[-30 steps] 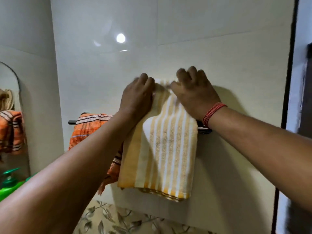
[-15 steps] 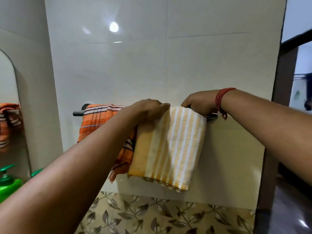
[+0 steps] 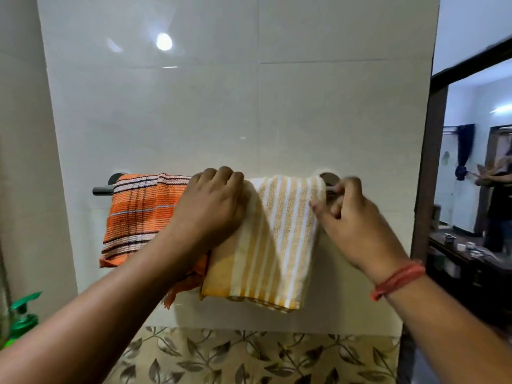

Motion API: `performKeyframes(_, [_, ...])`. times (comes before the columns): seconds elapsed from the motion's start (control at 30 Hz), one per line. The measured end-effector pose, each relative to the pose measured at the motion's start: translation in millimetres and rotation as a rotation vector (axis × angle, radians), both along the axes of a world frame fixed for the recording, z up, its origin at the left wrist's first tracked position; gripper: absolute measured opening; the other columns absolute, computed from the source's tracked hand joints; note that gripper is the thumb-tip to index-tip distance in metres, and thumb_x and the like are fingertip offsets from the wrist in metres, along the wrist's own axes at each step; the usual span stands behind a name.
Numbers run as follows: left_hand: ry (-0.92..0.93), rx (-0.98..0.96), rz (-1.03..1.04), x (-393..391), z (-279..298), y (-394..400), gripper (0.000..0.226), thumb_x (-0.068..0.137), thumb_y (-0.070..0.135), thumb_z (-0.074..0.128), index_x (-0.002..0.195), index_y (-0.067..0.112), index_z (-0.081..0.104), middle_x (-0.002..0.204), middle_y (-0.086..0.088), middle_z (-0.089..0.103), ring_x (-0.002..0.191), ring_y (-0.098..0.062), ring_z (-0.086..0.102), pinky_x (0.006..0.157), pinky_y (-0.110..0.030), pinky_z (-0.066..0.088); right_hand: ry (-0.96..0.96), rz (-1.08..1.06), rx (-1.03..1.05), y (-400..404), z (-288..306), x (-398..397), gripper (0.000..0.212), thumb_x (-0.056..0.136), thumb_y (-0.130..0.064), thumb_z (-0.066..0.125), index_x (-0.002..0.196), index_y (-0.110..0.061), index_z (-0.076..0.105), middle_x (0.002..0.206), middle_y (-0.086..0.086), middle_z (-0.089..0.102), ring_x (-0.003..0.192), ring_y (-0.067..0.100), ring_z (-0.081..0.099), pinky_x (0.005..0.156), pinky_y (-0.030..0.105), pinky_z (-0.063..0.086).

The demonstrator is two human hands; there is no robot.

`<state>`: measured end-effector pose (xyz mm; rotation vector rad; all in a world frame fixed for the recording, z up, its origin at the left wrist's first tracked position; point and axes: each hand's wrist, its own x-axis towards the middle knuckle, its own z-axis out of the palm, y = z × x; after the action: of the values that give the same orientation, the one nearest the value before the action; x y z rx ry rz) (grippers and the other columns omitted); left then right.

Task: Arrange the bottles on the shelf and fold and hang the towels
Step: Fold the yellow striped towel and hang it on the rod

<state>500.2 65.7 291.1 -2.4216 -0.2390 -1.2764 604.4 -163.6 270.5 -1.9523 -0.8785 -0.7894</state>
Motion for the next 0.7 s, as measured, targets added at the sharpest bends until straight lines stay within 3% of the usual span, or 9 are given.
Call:
performKeyframes(0.1, [0.053, -0.003, -0.013, 8.9, -0.8, 4.3, 0.042, 0.097, 0.038, 0.029, 0.110, 0.012, 0.059, 0.104, -0.009, 0.064, 0.090, -0.036, 0.059, 0.079, -0.045, 0.049, 0.261, 0.156, 0.152, 13.5, -26.8, 1.1, 0.037, 0.089, -0.034, 0.070, 0.106, -0.024, 0.039, 0.079, -0.011, 0.061, 0.069, 0.002, 0.058, 0.055, 0.015, 0.039])
performKeyframes(0.2, [0.058, 0.021, -0.022, 17.5, 8.5, 6.1, 0.044, 0.096, 0.038, 0.025, 0.101, 0.012, 0.060, 0.091, -0.009, 0.064, 0.081, -0.036, 0.059, 0.069, -0.043, 0.048, 0.212, 0.170, 0.307, 26.2, -16.5, 11.7, 0.030, 0.089, -0.018, 0.070, 0.100, -0.021, 0.042, 0.077, 0.001, 0.063, 0.066, 0.014, 0.058, 0.052, 0.012, 0.038])
performKeyframes(0.3, [0.031, 0.013, -0.010, 22.9, 21.4, 7.0, 0.033, 0.102, 0.033, 0.034, 0.095, 0.012, 0.059, 0.089, -0.009, 0.066, 0.083, -0.036, 0.061, 0.064, -0.039, 0.042, 0.094, 0.127, 0.339, 31.2, 8.1, 18.8, 0.024, 0.089, -0.016, 0.064, 0.099, -0.020, 0.042, 0.076, 0.005, 0.061, 0.064, 0.016, 0.055, 0.050, 0.011, 0.036])
performKeyframes(0.4, [0.015, -0.083, -0.001, 33.7, 31.8, 7.7, 0.024, 0.105, 0.028, 0.037, 0.096, 0.014, 0.053, 0.096, -0.009, 0.065, 0.089, -0.035, 0.061, 0.066, -0.038, 0.042, -0.021, 0.004, 0.171, 31.1, 29.8, 18.9, 0.016, 0.094, -0.022, 0.058, 0.104, -0.019, 0.046, 0.077, 0.000, 0.061, 0.067, 0.020, 0.055, 0.051, 0.021, 0.036])
performKeyframes(0.5, [0.047, -0.129, 0.069, 40.7, 45.2, 9.4, 0.027, 0.106, 0.028, 0.035, 0.100, 0.011, 0.056, 0.097, -0.012, 0.066, 0.088, -0.038, 0.062, 0.069, -0.038, 0.043, -0.134, -0.200, -0.078, 27.2, 44.4, 21.1, 0.010, 0.097, -0.027, 0.053, 0.104, -0.020, 0.056, 0.089, 0.001, 0.062, 0.082, 0.026, 0.059, 0.065, 0.028, 0.040])
performKeyframes(0.57, [0.015, -0.061, 0.082, 42.4, 51.0, 6.4, 0.027, 0.106, 0.028, 0.038, 0.101, 0.011, 0.057, 0.098, -0.013, 0.066, 0.089, -0.038, 0.062, 0.067, -0.038, 0.042, -0.242, -0.273, -0.220, 26.7, 53.1, 23.5, 0.014, 0.097, -0.027, 0.053, 0.101, -0.019, 0.063, 0.100, 0.003, 0.060, 0.098, 0.028, 0.057, 0.076, 0.034, 0.047])
performKeyframes(0.63, [-0.056, -0.022, -0.007, 42.2, 48.2, -4.0, 0.028, 0.105, 0.032, 0.038, 0.096, 0.013, 0.057, 0.092, -0.009, 0.066, 0.086, -0.036, 0.060, 0.065, -0.038, 0.042, -0.374, -0.221, -0.267, 31.7, 62.1, 23.8, 0.019, 0.097, -0.034, 0.053, 0.101, -0.020, 0.066, 0.107, 0.003, 0.058, 0.107, 0.027, 0.053, 0.087, 0.040, 0.048])
performKeyframes(0.7, [-0.015, -0.108, -0.097, 44.4, 40.7, -14.7, 0.040, 0.105, 0.045, 0.032, 0.095, 0.016, 0.058, 0.087, -0.007, 0.064, 0.080, -0.033, 0.057, 0.064, -0.037, 0.040, -0.334, -0.046, -0.357, 42.3, 68.3, 23.6, 0.032, 0.098, -0.047, 0.047, 0.104, -0.023, 0.065, 0.109, 0.000, 0.060, 0.106, 0.022, 0.055, 0.088, 0.040, 0.048])
